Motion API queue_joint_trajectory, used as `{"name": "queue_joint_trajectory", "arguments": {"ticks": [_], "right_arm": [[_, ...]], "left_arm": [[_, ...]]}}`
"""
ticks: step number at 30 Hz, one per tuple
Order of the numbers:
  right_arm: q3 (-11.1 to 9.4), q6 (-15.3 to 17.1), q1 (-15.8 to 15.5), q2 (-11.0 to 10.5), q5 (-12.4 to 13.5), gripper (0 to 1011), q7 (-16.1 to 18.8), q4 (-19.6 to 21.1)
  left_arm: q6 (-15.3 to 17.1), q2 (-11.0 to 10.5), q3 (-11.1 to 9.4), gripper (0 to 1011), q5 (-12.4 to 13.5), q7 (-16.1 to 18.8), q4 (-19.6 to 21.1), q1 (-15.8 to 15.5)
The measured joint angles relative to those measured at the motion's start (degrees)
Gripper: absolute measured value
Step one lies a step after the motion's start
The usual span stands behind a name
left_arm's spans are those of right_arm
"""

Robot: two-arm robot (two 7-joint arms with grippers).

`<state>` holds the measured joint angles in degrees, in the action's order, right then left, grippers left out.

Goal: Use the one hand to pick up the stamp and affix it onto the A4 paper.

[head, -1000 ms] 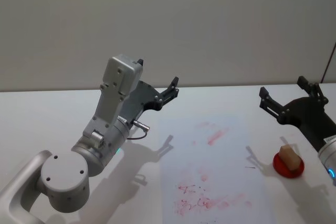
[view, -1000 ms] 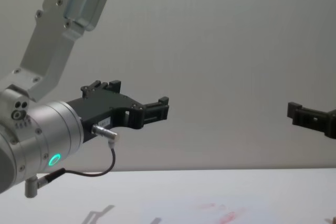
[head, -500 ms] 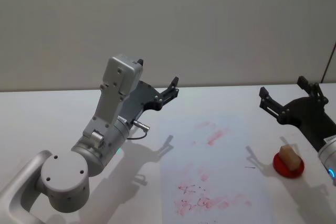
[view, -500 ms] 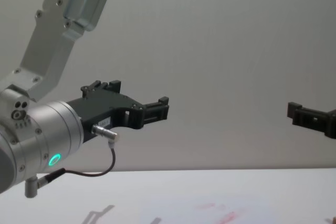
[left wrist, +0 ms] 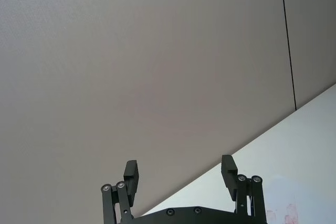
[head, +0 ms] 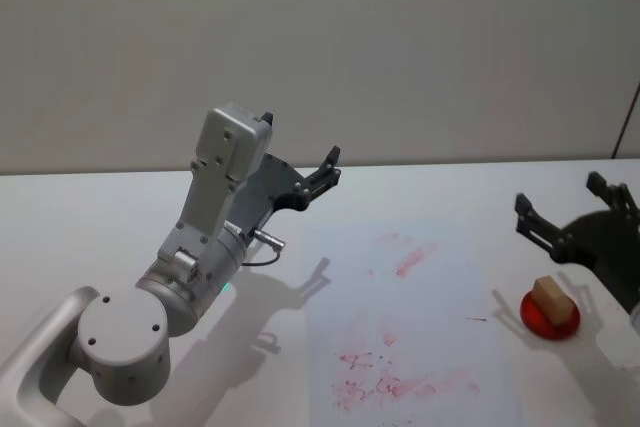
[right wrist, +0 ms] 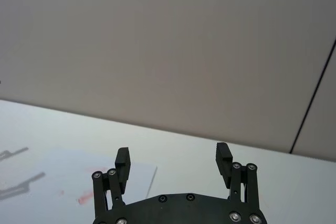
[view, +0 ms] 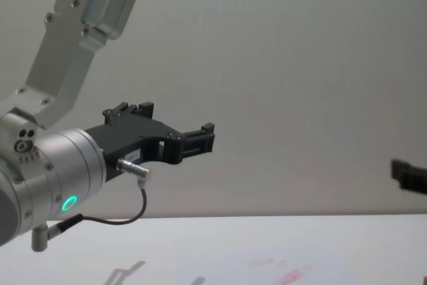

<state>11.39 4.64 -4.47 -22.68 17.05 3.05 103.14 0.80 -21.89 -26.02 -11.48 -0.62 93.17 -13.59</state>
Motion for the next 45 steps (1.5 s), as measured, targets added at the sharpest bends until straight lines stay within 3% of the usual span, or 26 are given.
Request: {"name": "queue_joint_trajectory", "arguments": {"ticks": [7,16,32,45], "right_arm": [[-1.13,2.19,-2.77,-2.31,0.3,1001,-1.04,0.54],[-1.64,4.86,-4.28,-3.56,-0.25,1001,-1.19,-0.41],[-0.69,9.59,-3.58,-3.01,-2.55,1001,2.8,-2.98],[-0.34,10.68,-3.48,-2.25,-3.05,977,2.8,-3.85]], "left_arm": [[0.0,0.0,0.0,1001,0.0,0.0,0.0,0.0],[0.0,0.0,0.0,1001,0.0,0.0,0.0,0.0],[0.0,0.0,0.0,1001,0.0,0.0,0.0,0.0],[0.0,0.0,0.0,1001,0.0,0.0,0.0,0.0]]}}
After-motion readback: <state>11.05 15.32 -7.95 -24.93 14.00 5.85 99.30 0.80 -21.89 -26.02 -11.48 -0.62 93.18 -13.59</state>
